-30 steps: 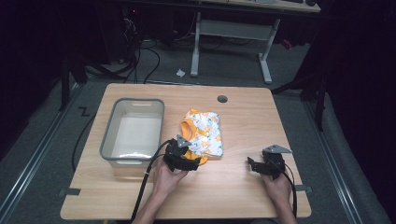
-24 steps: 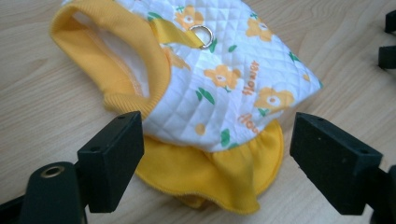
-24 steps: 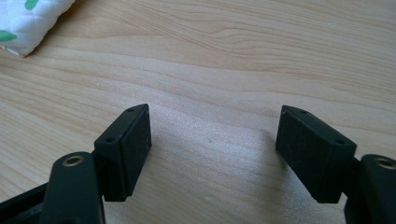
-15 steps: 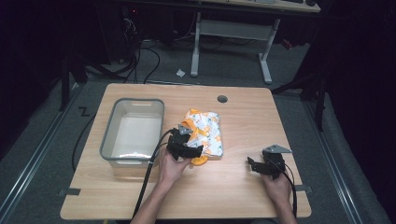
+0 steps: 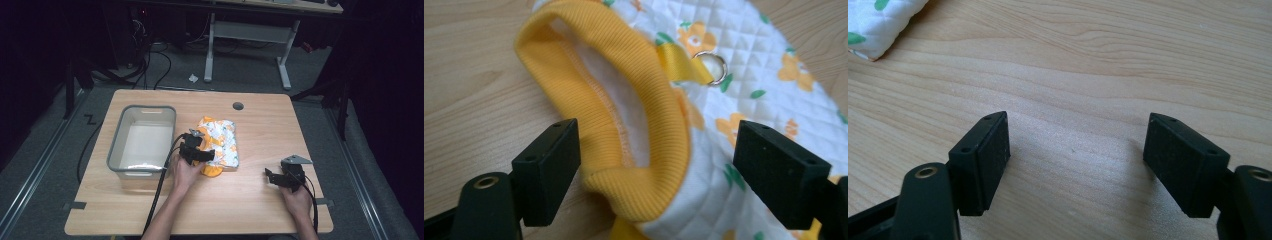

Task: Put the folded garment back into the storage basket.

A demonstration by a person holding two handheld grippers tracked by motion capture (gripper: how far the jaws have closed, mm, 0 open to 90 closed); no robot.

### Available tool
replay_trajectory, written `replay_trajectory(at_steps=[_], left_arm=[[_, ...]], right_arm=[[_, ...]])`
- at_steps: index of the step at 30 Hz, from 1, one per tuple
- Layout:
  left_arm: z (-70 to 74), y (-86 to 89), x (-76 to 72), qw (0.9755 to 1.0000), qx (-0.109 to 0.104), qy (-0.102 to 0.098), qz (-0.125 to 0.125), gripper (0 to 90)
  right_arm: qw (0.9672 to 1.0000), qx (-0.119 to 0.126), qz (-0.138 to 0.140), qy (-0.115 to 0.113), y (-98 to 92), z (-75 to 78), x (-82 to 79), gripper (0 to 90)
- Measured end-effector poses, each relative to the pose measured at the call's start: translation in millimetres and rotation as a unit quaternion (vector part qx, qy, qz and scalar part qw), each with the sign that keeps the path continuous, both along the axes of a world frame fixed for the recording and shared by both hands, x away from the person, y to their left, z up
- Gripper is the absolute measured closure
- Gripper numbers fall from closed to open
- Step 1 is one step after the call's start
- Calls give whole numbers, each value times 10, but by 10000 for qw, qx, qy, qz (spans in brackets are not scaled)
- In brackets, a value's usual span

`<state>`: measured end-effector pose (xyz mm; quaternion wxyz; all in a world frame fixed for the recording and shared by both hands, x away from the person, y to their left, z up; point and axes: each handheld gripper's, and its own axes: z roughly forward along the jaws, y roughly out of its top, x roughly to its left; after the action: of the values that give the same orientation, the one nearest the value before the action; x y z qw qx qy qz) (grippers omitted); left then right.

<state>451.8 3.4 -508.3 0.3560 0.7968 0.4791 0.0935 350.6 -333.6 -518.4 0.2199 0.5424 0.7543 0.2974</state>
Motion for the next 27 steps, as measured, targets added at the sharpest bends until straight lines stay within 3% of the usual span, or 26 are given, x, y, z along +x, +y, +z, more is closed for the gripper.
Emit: replay_trajectory(at_steps=[4,5,10,12,21,27], left_arm=[[-34,-18,9,10000,67,9,-3,178],[-62,-45,11,9997,245,33,15,178],[-87,-79,-1,9993,375,37,-11,200],[-86,-99,-28,9985,510,-94,-160,241],[-70,-118,-57,9983,340,-153,-445,564],[-66,-95,-42,9985,141,-14,-534,675]], right_arm=[[10000,0,0,1,0,0,0,268],[10000,1,-1,0,0,0,0,268],[10000,0,-1,1,0,0,0,268],[10000,0,0,0,0,0,0,268],[10000,0,0,0,0,0,0,268],[10000,0,0,-1,0,0,0,268]])
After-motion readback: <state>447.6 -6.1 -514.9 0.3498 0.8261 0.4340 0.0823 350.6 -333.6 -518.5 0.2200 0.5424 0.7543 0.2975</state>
